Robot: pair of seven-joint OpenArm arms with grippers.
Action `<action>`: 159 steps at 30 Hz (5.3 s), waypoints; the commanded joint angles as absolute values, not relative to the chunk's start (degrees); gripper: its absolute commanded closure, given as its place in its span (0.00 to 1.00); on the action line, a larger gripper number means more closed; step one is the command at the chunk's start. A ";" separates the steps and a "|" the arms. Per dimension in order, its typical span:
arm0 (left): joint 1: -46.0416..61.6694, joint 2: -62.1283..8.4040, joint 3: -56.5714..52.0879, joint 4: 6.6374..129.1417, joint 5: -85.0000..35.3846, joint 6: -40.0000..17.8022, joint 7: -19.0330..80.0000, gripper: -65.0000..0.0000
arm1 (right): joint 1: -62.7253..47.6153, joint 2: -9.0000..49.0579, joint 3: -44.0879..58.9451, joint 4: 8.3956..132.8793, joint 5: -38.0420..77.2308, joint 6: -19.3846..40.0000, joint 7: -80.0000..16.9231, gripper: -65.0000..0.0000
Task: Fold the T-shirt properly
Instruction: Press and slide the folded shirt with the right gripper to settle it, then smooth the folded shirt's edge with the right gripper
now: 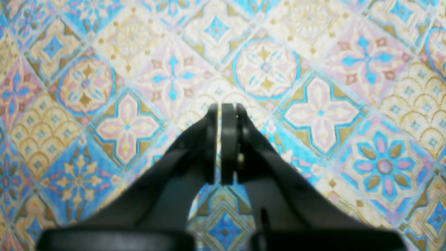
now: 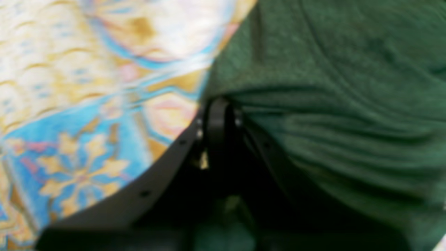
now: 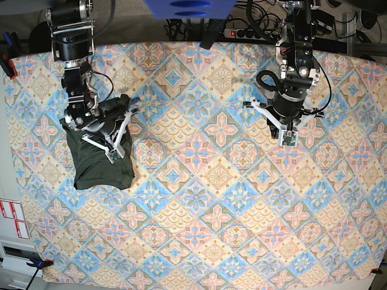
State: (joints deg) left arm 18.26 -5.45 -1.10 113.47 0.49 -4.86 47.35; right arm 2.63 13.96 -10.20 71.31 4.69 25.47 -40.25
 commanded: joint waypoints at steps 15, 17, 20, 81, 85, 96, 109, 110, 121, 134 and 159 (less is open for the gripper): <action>19.03 -5.67 -1.27 114.51 0.75 -4.88 46.29 1.00 | 4.70 15.52 -8.92 71.16 3.82 25.45 -41.80 0.98; 19.03 -5.67 -1.27 114.51 0.75 -4.88 46.29 1.00 | 4.62 15.69 -6.46 71.25 3.74 25.45 -41.80 0.98; 19.03 -5.67 -1.27 114.51 0.75 -4.88 46.29 1.00 | 4.35 15.78 -2.86 73.27 3.74 25.45 -41.80 0.98; 19.82 -5.93 0.31 114.51 -1.19 -5.05 46.29 1.00 | -0.84 22.46 19.74 66.07 -6.99 25.45 -26.77 0.98; 19.82 -5.93 0.31 114.51 -1.19 -5.05 46.29 1.00 | -0.75 22.46 19.56 60.88 -6.99 25.45 -26.68 0.98; 19.65 -5.93 0.22 114.51 -1.19 -5.05 46.29 1.00 | -2.95 21.93 19.38 62.46 -7.08 25.45 -26.68 0.98; 19.38 -5.67 0.31 114.51 -1.19 -5.05 46.29 1.00 | -9.19 18.15 19.47 74.42 -6.99 25.45 -27.21 0.98; 19.38 -5.67 0.31 114.51 -1.19 -5.05 46.29 1.00 | -9.19 18.07 19.47 74.51 -6.99 25.45 -27.21 0.98; 19.74 -5.85 0.22 114.51 -1.27 -5.05 46.29 1.00 | -12.00 17.98 19.91 80.13 -6.90 25.45 -27.30 0.98; 19.38 -5.58 0.31 114.51 -1.27 -5.05 46.29 1.00 | -20.00 16.13 19.30 87.69 -6.90 25.45 -27.30 0.98; 19.74 -5.58 0.31 114.51 -1.27 -5.05 46.29 1.00 | -15.25 13.32 9.10 84.79 -6.90 25.45 -29.93 0.98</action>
State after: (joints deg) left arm 19.97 -5.54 0.30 113.47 -1.32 -5.17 47.29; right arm -15.22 12.53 8.88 83.72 -7.27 25.47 -30.74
